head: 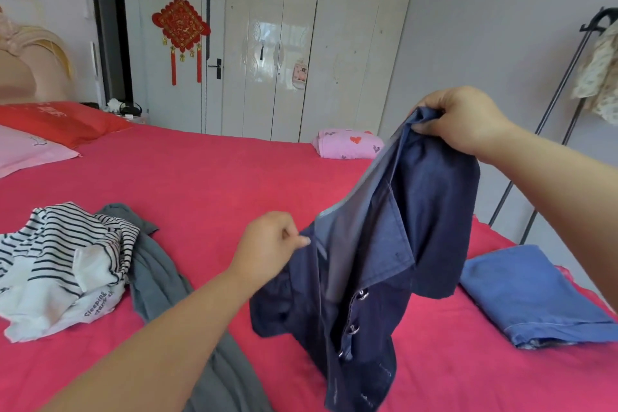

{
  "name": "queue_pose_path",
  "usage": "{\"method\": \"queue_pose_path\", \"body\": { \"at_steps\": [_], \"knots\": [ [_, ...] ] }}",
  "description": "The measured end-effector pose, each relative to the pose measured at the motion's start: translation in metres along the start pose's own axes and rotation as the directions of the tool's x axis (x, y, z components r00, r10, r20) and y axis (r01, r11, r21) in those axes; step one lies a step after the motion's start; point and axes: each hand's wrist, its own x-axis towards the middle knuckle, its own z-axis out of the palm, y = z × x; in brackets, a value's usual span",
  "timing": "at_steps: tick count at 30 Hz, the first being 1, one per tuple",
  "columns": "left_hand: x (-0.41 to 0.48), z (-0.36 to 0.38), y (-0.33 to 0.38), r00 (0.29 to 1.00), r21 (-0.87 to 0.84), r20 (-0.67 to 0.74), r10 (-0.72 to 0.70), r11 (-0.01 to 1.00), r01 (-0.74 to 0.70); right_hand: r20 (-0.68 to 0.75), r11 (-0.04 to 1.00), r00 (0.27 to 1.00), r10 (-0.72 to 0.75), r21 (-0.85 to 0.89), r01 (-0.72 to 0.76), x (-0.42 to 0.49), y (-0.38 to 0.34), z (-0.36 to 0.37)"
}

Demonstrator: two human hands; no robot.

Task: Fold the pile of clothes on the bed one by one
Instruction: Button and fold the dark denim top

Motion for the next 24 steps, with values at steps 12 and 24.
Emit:
{"method": "queue_pose_path", "body": {
  "at_steps": [12, 24],
  "knots": [
    [0.086, -0.115, 0.100, 0.937, 0.193, -0.296, 0.185, 0.973, -0.131, -0.085, 0.984, 0.983, 0.164, 0.084, -0.157, -0.019, 0.033, -0.007],
    [0.088, -0.155, 0.133, 0.873, 0.365, -0.348, 0.342, 0.907, -0.210, -0.269, 0.986, 0.954, 0.128, 0.141, -0.093, -0.024, 0.025, -0.029]
  ]
}}
